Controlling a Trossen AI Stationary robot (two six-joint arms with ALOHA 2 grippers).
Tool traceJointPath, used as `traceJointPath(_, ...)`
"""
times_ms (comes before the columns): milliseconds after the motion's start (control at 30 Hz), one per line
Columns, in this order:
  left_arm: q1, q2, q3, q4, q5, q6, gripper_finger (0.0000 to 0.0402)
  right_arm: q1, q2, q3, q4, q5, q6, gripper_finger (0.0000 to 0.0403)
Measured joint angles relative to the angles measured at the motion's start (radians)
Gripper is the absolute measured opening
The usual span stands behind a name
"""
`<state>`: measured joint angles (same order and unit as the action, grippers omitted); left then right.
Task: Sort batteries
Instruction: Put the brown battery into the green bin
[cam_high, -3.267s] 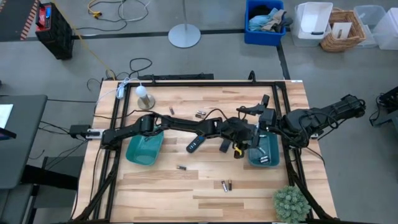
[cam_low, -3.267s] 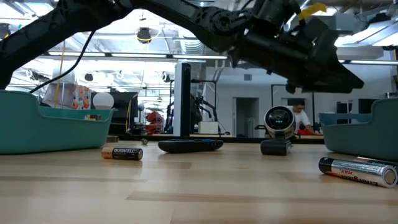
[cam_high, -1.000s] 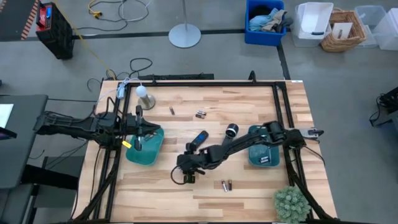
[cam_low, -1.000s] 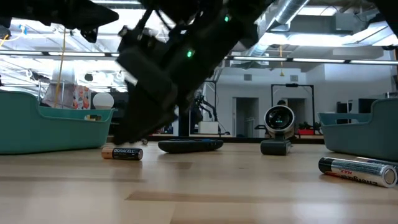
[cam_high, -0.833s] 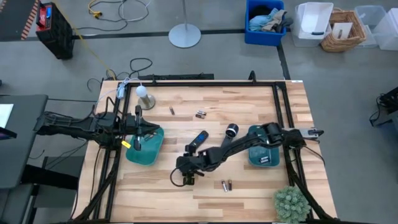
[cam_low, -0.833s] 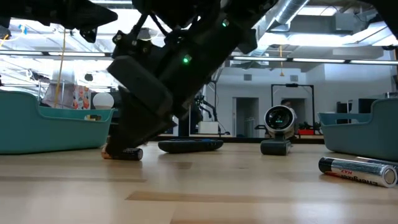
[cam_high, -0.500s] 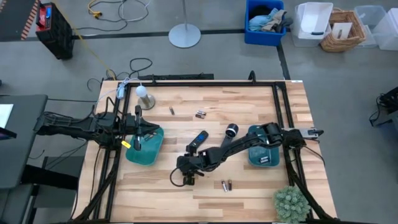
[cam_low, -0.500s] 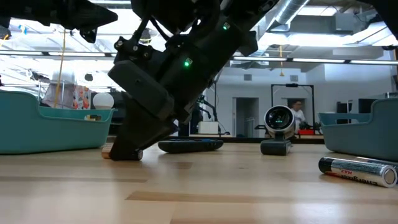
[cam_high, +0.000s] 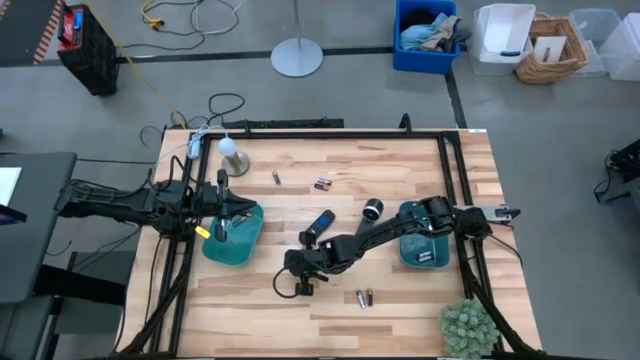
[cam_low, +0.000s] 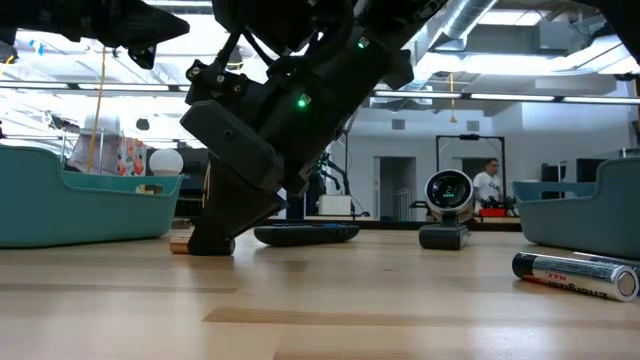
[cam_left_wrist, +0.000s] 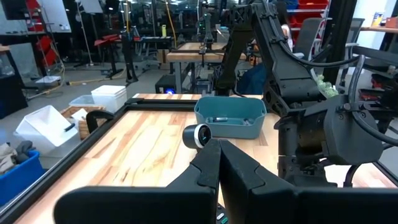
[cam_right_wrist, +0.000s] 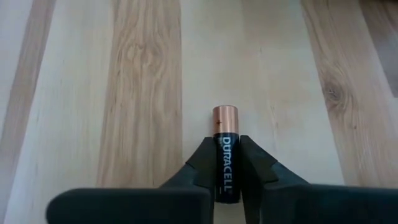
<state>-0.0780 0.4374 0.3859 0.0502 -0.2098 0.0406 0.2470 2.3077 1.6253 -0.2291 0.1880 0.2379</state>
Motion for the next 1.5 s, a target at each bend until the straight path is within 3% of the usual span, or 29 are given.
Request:
traceJointPath(867, 0.000, 0.000, 0.000, -0.003, 0.000, 0.000, 0.0001, -0.037, -0.090, -0.005, 0.118, -0.011, -0.161, 0.0039)
traceJointPath(1100, 0.000, 0.000, 0.001, 0.009, 0.000, 0.008, 0.0001, -0.054, -0.125, -0.002, 0.303, -0.007, -0.263, 0.0039)
traceJointPath(1300, 0.000, -0.033, 0.001, 0.013, 0.000, 0.019, 0.0001, -0.100, -0.110, -0.001, 0.431, -0.007, -0.250, 0.0039)
traceJointPath(1500, 0.000, -0.122, 0.002, -0.027, 0.000, 0.019, 0.0001, -0.113, 0.001, 0.087, 0.504, -0.007, -0.235, 0.0039)
